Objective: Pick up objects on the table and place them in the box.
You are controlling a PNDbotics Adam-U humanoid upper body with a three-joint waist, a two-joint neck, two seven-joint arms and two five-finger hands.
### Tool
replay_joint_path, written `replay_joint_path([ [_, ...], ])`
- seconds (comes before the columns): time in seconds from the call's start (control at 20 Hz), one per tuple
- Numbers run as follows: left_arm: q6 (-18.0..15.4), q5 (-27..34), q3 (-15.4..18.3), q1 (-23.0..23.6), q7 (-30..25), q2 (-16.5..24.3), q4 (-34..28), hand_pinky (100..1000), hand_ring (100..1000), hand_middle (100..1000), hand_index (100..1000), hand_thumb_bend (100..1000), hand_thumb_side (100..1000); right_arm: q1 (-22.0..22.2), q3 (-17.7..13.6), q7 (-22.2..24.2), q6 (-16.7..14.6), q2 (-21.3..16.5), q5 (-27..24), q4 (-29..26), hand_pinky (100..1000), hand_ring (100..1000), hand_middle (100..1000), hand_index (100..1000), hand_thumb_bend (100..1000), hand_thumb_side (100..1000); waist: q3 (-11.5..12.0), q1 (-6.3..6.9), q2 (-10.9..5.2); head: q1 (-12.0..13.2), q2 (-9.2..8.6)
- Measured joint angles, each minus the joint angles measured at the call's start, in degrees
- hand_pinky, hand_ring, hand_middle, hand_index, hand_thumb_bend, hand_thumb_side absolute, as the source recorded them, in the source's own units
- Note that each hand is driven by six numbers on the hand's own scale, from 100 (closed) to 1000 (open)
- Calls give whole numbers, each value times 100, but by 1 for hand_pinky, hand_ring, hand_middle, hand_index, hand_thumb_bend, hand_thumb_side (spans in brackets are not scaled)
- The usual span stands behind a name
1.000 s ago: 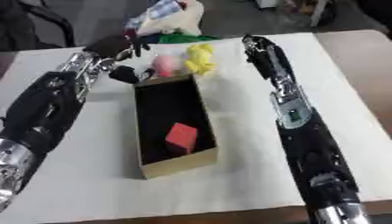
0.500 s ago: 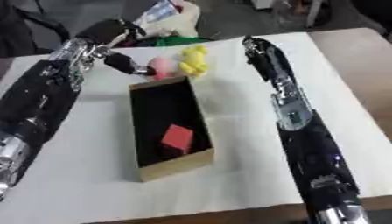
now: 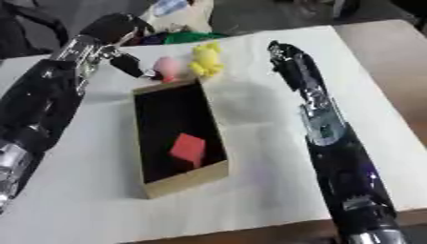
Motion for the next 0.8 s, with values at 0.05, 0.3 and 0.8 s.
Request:
replay_joint_path([
  [0.05, 8, -31, 4, 1, 8, 0, 7, 604, 600, 591, 832, 737, 614, -1, 0, 1, 1, 0, -1, -1, 713, 670, 653, 869, 100, 1000, -2, 2, 17, 4, -2],
  [0.3, 102, -159, 28, 38, 102, -1, 26, 595, 592, 585, 823, 675, 586, -14, 0, 10, -2, 0, -22, -1, 712, 670, 653, 868, 100, 1000, -28, 4, 97, 43, -54],
  [0.8, 167, -277, 28, 133, 285, -11, 64, 589, 577, 569, 806, 548, 543, -32, 3, 22, -14, 0, -62, -2, 712, 671, 653, 866, 100, 1000, -94, 17, 254, 298, -124],
])
